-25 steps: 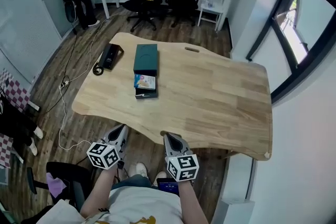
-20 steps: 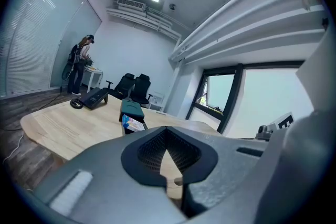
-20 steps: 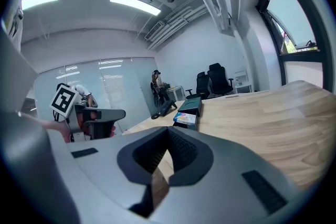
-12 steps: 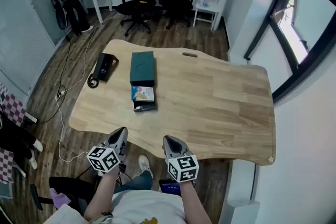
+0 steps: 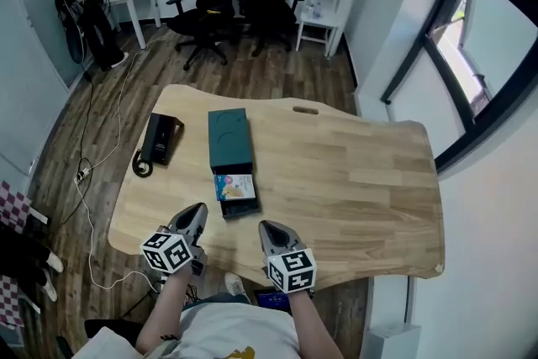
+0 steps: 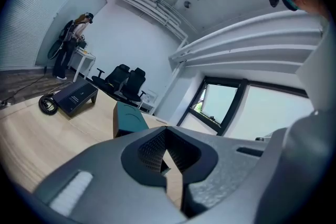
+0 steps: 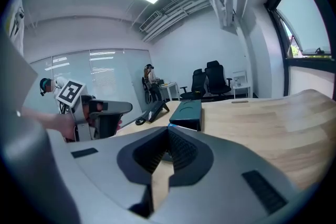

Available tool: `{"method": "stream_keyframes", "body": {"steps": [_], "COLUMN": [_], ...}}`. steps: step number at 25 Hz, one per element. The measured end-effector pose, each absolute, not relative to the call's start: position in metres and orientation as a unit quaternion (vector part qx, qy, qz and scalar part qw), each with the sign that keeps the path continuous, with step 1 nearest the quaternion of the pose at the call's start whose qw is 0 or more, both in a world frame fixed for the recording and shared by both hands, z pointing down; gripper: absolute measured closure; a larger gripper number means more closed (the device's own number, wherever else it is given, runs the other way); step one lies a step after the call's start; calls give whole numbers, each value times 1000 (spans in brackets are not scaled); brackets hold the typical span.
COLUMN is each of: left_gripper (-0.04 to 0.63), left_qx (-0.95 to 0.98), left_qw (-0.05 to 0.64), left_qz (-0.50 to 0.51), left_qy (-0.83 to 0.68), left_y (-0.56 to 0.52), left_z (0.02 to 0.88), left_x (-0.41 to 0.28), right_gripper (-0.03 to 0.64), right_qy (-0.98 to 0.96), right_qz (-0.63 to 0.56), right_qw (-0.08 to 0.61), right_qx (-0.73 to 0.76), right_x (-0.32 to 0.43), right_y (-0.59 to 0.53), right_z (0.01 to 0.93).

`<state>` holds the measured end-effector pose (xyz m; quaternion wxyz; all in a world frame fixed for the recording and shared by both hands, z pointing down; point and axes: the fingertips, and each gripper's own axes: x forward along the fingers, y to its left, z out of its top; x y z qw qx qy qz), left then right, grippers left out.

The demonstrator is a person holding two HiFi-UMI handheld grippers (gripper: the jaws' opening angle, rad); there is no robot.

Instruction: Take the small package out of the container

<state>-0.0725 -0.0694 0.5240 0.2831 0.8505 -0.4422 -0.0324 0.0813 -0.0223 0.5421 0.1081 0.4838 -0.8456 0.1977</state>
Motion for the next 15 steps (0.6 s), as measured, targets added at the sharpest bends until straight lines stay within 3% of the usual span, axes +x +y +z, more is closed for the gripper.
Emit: {"method": "stream_keyframes", "body": {"steps": [6,15], "left_gripper": [594,594], "left_qx": [865,870], "left_qw": [243,251], "left_qz": [14,27], "left_qy": [-438,-424], "left_y": [-101,-118], "left_z": [524,535], "left_x": [-85,-79], "right_gripper": [614,614], "right_qy": [-822,-812], "right_qz": [194,186], "right_qw": [125,108], "right_qx": [521,543], "right_x": [74,77], "right_y": [-53,-75], "right_z": [548,544]}}
